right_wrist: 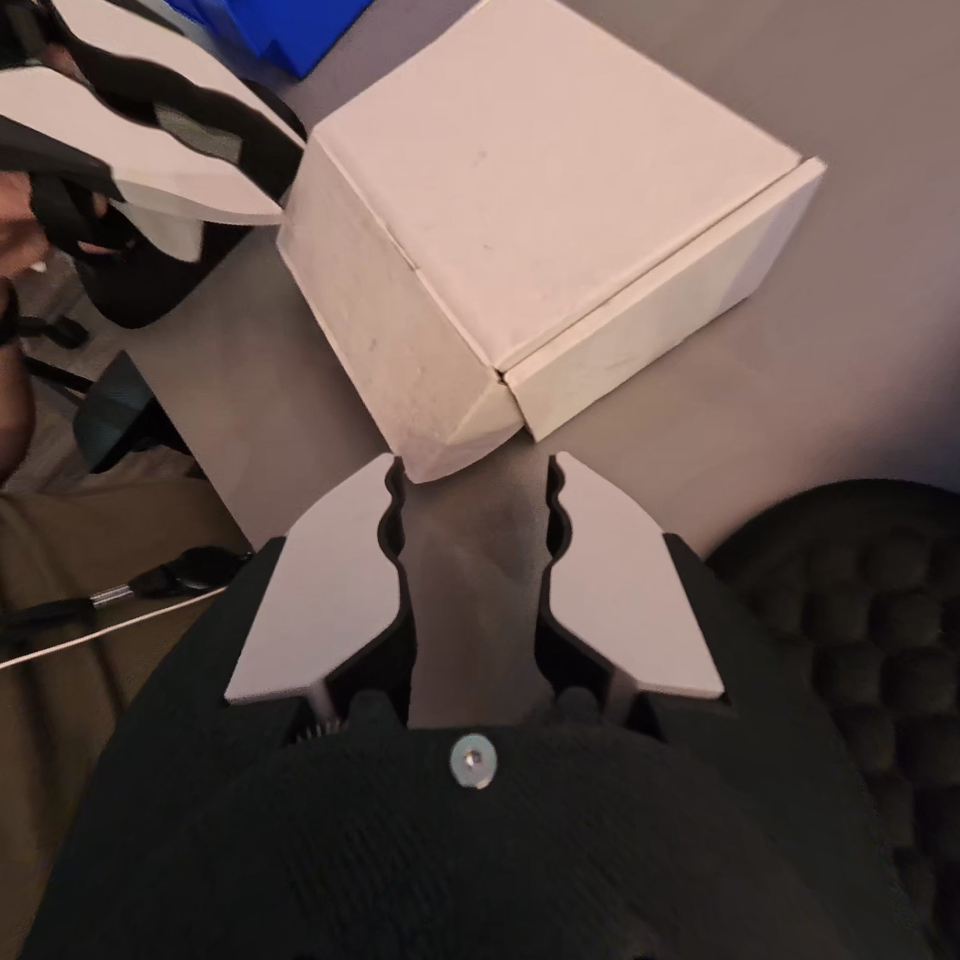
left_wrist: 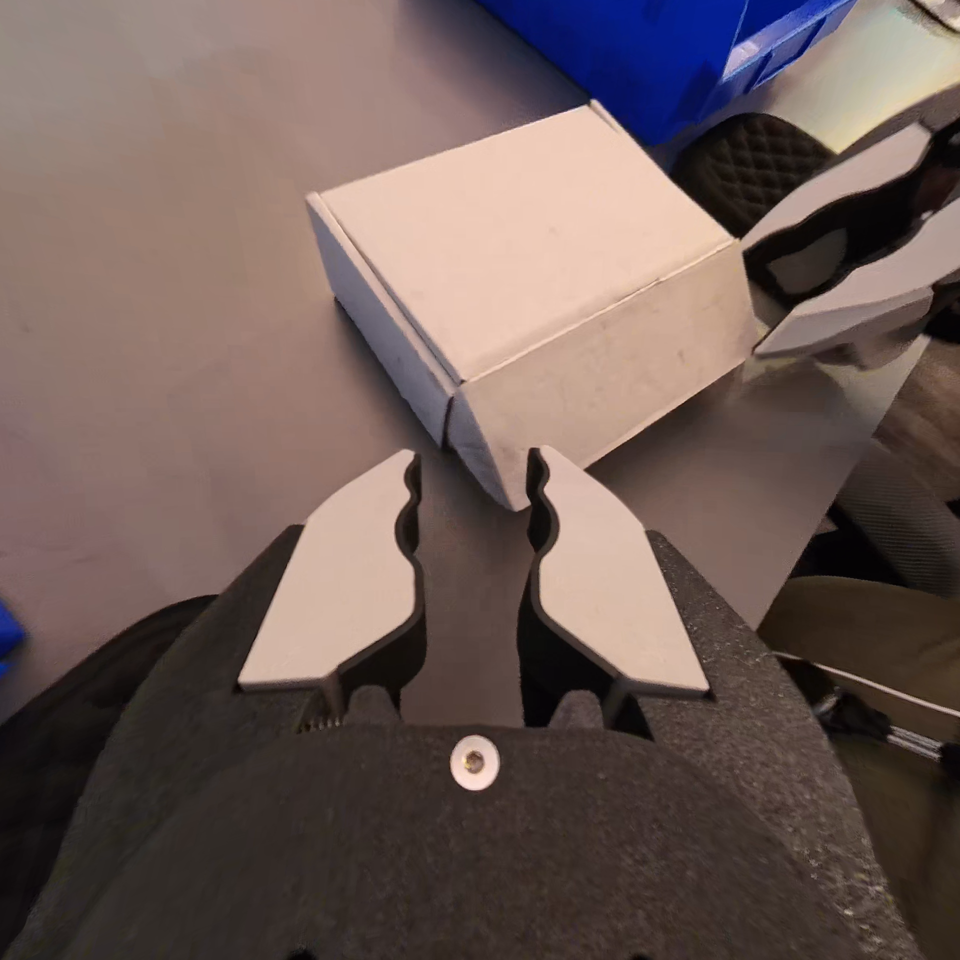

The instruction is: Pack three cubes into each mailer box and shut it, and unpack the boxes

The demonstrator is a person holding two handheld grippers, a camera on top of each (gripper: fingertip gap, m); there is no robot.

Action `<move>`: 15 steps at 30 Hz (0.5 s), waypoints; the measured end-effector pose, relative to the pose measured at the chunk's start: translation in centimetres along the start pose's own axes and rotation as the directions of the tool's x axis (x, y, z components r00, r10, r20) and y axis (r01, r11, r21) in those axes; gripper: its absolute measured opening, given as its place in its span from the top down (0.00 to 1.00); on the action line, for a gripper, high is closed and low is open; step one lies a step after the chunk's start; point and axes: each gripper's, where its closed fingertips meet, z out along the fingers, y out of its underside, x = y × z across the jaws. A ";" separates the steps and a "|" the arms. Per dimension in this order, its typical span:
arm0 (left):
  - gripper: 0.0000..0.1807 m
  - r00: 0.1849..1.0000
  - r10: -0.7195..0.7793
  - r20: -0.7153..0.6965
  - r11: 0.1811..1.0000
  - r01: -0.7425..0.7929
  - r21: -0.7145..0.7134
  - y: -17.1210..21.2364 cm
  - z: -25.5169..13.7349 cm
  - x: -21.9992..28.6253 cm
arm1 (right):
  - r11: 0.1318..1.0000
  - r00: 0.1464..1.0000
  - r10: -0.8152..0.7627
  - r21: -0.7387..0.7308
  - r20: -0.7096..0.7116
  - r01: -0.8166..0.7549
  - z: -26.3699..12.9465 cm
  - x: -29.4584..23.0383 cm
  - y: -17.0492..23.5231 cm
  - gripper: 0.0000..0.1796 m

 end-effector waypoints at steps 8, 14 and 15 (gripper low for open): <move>0.67 0.966 0.130 -0.224 0.990 -0.138 -0.024 -1.1 1.6 0.7 | 0.999 0.997 -0.026 0.047 0.069 0.022 1.0 1.4 -1.9 0.59; 0.70 0.946 0.129 -0.298 0.989 -0.143 -0.024 -0.6 2.5 0.5 | 1.000 0.989 -0.013 -0.007 0.145 0.014 1.6 0.9 -1.8 0.62; 0.72 0.947 0.127 -0.295 0.990 -0.139 -0.020 -0.7 2.6 0.3 | 1.000 0.989 -0.011 -0.018 0.145 0.013 1.7 1.1 -1.7 0.63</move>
